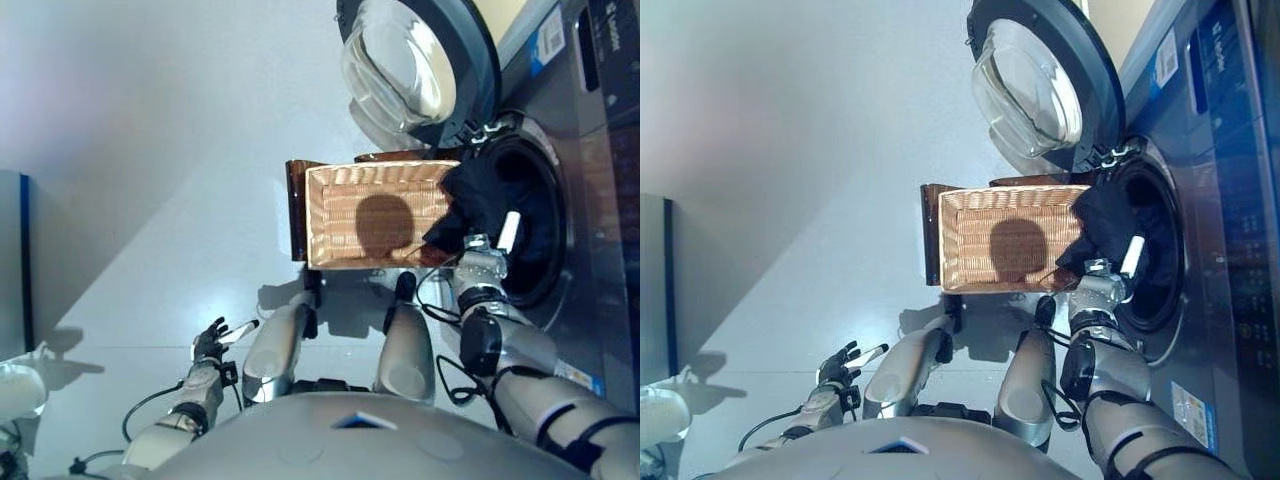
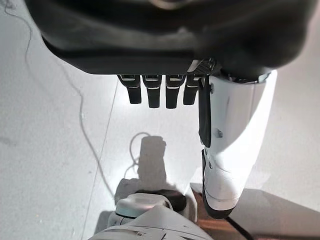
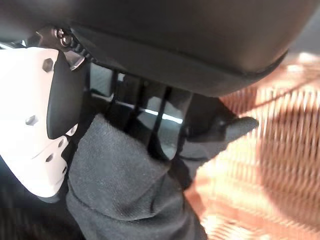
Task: Pick up the clothes and place them into the washing machine
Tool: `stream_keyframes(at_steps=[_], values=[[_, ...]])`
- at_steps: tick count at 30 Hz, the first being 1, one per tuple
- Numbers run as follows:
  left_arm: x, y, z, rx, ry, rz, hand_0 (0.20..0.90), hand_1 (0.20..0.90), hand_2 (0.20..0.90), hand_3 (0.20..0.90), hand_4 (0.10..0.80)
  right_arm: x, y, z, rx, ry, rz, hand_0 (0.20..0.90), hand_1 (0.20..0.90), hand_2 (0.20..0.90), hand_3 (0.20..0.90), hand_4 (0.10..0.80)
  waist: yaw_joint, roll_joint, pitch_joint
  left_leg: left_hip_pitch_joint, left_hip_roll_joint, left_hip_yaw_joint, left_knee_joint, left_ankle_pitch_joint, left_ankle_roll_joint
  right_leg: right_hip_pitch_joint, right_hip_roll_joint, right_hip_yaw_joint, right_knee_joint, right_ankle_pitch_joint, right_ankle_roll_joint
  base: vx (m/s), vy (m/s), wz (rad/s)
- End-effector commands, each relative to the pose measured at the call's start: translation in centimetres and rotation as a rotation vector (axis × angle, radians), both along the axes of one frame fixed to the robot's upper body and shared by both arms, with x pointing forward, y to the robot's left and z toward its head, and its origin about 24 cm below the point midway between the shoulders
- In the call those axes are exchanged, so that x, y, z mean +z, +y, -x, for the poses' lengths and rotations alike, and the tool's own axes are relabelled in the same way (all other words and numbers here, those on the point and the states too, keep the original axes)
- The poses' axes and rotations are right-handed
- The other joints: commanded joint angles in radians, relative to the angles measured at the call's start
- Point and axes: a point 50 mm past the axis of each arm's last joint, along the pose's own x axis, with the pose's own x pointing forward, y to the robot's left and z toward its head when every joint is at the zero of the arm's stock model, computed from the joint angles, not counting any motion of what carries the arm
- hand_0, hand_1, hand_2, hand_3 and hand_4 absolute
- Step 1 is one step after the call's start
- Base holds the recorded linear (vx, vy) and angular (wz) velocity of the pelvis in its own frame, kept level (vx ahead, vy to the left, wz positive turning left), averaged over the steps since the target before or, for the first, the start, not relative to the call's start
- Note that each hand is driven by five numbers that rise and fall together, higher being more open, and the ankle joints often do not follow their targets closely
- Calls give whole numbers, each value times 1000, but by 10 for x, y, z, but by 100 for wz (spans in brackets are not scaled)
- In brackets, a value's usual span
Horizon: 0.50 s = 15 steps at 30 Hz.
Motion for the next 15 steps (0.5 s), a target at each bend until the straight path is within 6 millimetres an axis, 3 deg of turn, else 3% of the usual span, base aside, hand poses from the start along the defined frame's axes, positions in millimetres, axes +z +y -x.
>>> stream_keyframes(at_steps=[1,8,15], values=[[1,2,-1,-15,-8,-18,900,900,900,900,800,32,-55,9,-213,-68,107,200,200,200,200,300,22,5,-52,-60,18,-18,97,-66,-70,33,-16,33,-144,88,-16,46,48,4],[1,-6,-3,-59,-24,-2,900,900,900,900,800,85,-112,17,-366,-165,200,200,200,200,200,300,16,54,-63,-66,5,-13,74,-53,-78,8,-33,46,-131,78,-14,17,28,2],[6,-16,-17,-93,-94,24,900,900,900,900,800,170,-152,9,-415,-279,369,200,200,200,200,300,9,101,-52,-94,-5,12,63,-38,-87,-71,-41,84,-86,66,-13,-27,30,-5]])
